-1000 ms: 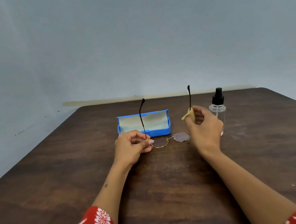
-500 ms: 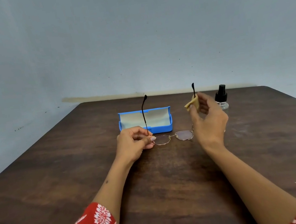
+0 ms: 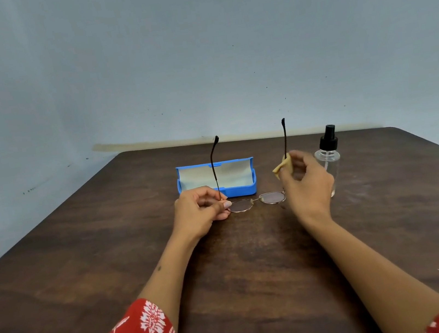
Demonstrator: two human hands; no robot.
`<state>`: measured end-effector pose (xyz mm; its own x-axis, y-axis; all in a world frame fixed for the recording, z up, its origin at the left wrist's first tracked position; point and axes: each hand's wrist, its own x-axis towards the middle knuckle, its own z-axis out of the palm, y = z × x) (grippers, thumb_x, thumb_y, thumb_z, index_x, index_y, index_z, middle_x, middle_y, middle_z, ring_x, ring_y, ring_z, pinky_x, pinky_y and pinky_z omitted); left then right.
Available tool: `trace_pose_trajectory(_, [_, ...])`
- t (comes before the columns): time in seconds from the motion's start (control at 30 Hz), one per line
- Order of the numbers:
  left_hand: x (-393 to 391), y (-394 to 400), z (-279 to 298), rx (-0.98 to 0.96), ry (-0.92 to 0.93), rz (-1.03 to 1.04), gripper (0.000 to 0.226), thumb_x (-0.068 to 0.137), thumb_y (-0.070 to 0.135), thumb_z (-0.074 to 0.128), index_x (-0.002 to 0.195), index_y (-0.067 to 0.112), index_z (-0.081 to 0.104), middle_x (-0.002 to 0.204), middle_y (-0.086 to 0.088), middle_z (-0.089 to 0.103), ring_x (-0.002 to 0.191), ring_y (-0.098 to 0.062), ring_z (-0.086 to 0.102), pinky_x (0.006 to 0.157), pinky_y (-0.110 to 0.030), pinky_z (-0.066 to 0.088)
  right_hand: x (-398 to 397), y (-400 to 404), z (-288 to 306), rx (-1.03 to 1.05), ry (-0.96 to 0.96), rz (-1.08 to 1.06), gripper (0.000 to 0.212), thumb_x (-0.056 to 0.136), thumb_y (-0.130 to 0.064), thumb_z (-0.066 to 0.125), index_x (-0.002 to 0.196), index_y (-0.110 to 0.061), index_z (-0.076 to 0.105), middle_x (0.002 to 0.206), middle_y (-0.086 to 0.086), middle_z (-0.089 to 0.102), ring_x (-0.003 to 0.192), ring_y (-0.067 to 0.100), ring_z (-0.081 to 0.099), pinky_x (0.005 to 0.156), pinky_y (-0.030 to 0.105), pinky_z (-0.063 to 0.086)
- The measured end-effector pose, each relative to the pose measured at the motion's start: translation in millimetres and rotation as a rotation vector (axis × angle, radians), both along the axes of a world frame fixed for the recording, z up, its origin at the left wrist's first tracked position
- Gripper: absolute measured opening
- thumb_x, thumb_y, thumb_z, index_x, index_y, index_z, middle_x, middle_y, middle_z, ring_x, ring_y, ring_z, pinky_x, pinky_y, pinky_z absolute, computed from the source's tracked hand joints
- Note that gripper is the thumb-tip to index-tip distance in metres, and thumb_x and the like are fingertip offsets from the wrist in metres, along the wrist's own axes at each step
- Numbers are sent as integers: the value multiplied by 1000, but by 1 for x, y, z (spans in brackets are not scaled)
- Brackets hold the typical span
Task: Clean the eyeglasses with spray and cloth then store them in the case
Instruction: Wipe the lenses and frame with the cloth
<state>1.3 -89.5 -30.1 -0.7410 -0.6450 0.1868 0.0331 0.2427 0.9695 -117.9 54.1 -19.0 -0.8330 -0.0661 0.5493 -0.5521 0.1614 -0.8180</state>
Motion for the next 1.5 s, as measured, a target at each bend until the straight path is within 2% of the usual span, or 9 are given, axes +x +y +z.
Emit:
trace_pose_trajectory(0.1, [0,0,0,-11,-5,5,10,75,-2,72,78,7,68,76,-13,72,70,-19,72,66,-26,60,1,1,0,7,-26,-3,28,84,-11,64,112,-12,65,87,-9,65,85,9,63,85,28,53])
trace_pose_trajectory(0.23, [0,0,0,-12,-7,6,9,75,-2,72,79,6,68,76,-13,71,70,-19,72,64,-25,59,5,2,11,-121,86,33,29,87,-3,60,115,-10,61,84,-17,61,82,6,61,74,1,42])
trace_pose_trajectory(0.43, [0,0,0,-11,-12,9,10,76,-1,72,78,8,68,77,-12,72,70,-19,72,67,-27,60,1,3,-2,58,-55,15,26,83,-13,64,108,-10,65,88,-3,67,82,8,62,83,28,53])
trace_pose_trajectory(0.63, [-1,-1,0,-7,-12,4,11,76,-1,72,78,9,67,76,-11,71,71,-19,72,67,-28,60,4,3,10,-110,24,43,31,85,-5,64,115,-12,62,90,-7,63,82,5,62,74,4,48])
trace_pose_trajectory(0.8, [0,0,-1,-7,-3,7,10,76,-2,72,78,6,68,74,-11,71,65,-16,71,62,-22,58,3,4,1,35,-55,19,26,83,-13,66,109,-8,65,85,-5,65,77,5,60,83,24,52])
trace_pose_trajectory(0.97, [-1,-1,-2,-5,0,4,10,75,-2,72,77,7,68,73,-11,71,67,-18,71,64,-25,59,4,3,11,-113,9,47,35,85,-5,64,120,-8,61,93,-4,64,81,4,61,73,2,46])
trace_pose_trajectory(1.17, [0,-1,-2,4,17,2,8,76,-4,71,81,1,68,73,-12,71,64,-16,70,60,-21,58,5,5,3,60,-56,-13,28,82,-15,66,110,-10,67,85,-2,68,78,7,61,83,24,51])
trace_pose_trajectory(1.33, [-1,-2,-3,-2,12,-6,9,75,-3,72,78,4,68,73,-13,71,65,-17,71,63,-24,59,6,4,15,-116,8,18,31,83,-8,66,114,-10,65,87,-7,64,79,3,61,74,5,48])
trace_pose_trajectory(1.5, [-2,-3,-3,1,3,-10,10,75,-2,72,79,6,68,75,-13,71,67,-18,71,64,-25,59,3,6,5,23,-46,-8,29,80,-12,68,110,-10,67,83,-5,66,77,5,60,77,18,49])
